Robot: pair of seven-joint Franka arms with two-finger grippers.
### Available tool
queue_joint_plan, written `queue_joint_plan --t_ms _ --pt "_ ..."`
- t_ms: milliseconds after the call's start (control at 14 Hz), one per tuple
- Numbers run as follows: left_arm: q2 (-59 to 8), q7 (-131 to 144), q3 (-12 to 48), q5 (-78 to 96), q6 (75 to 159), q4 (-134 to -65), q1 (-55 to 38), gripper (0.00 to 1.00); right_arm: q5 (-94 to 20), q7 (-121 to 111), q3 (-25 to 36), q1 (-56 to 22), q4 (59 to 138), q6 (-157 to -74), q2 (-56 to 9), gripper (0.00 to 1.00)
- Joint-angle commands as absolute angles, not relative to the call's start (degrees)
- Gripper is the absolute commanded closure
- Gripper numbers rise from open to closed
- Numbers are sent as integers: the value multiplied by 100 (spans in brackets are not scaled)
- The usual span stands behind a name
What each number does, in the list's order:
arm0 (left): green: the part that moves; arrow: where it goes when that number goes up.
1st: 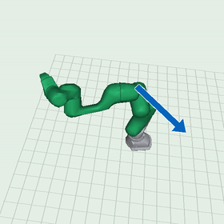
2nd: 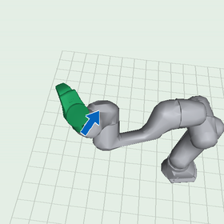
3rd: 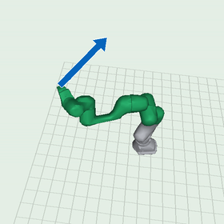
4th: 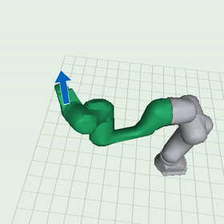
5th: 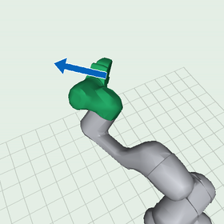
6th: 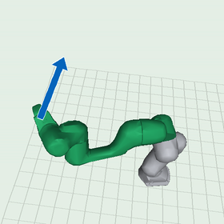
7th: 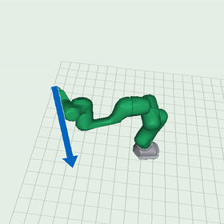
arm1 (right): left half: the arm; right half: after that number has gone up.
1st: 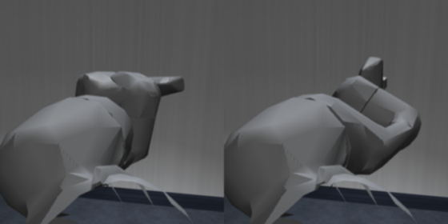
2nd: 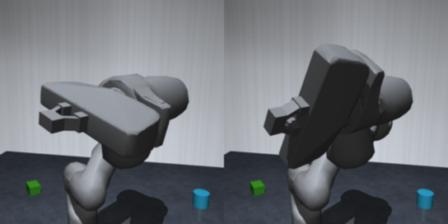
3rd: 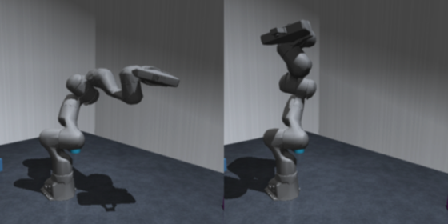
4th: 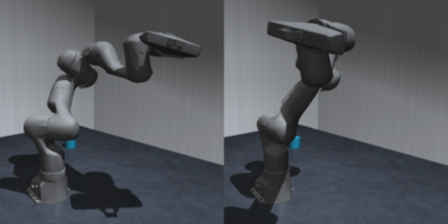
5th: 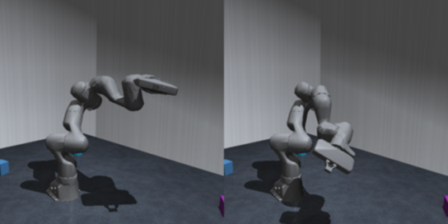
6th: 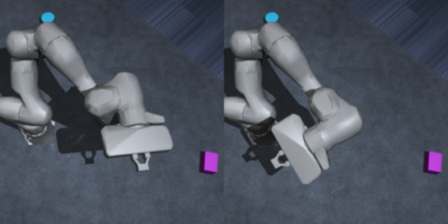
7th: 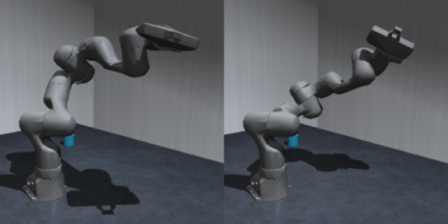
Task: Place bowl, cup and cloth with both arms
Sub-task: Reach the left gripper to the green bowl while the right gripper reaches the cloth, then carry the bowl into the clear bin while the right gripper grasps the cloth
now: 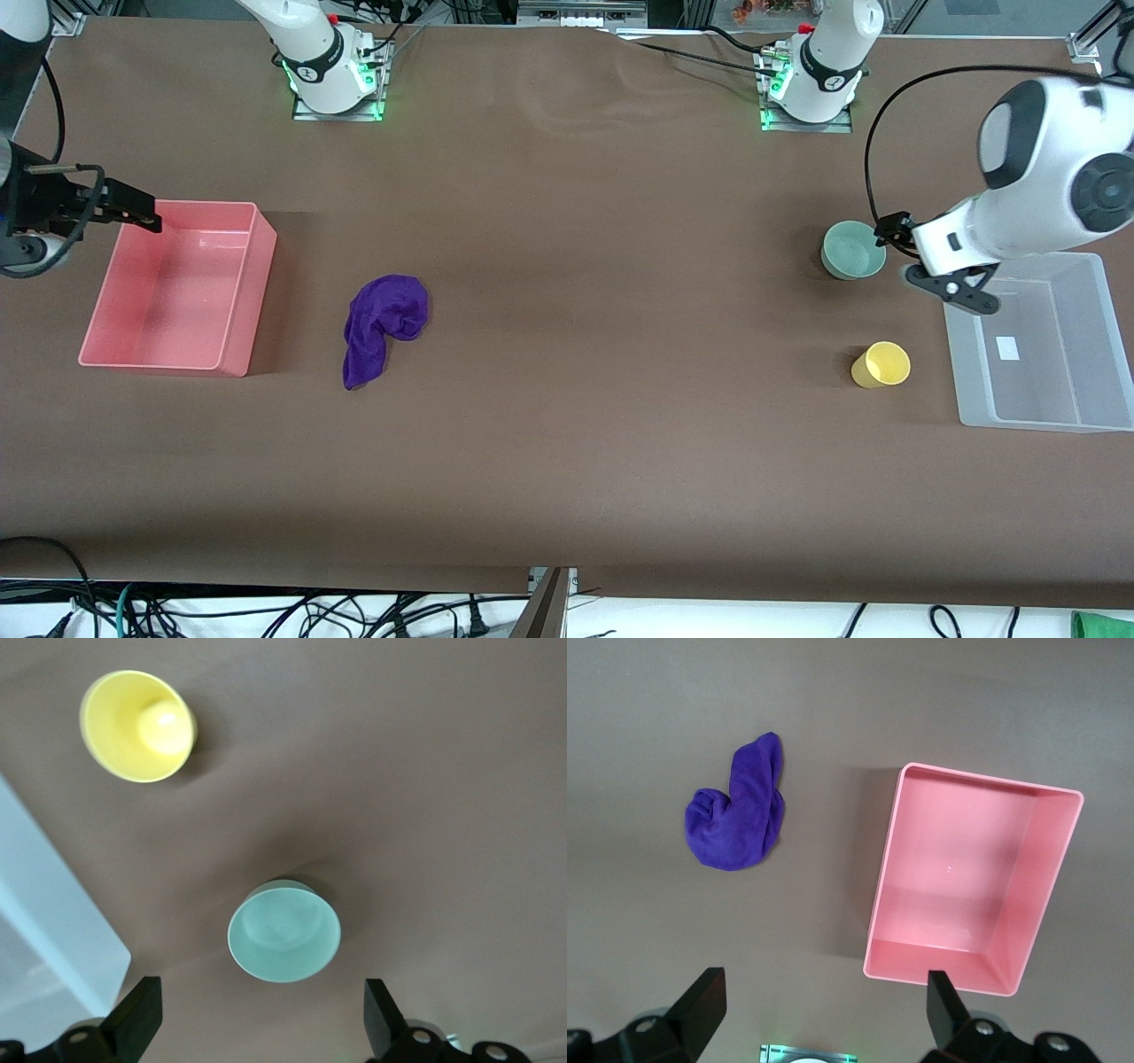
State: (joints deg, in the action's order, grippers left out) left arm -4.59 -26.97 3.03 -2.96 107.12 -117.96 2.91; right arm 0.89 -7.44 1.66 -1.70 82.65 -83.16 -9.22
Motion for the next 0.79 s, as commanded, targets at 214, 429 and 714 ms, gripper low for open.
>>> queue_joint_plan --t_ms 214,429,714 --pt "-448 -4851 325 -781 13600 -13971 834 0 141 -730 -8 -430 8499 -8577 -1685 0" --pt "-877 -4878 334 -800 14937 -14659 870 0 141 -459 -176 -650 8525 -9086 -2152 0" --pt "-1301 -5071 343 -1301 15565 -14669 1099 82 123 -88 -185 -957 8964 -10008 -2688 0"
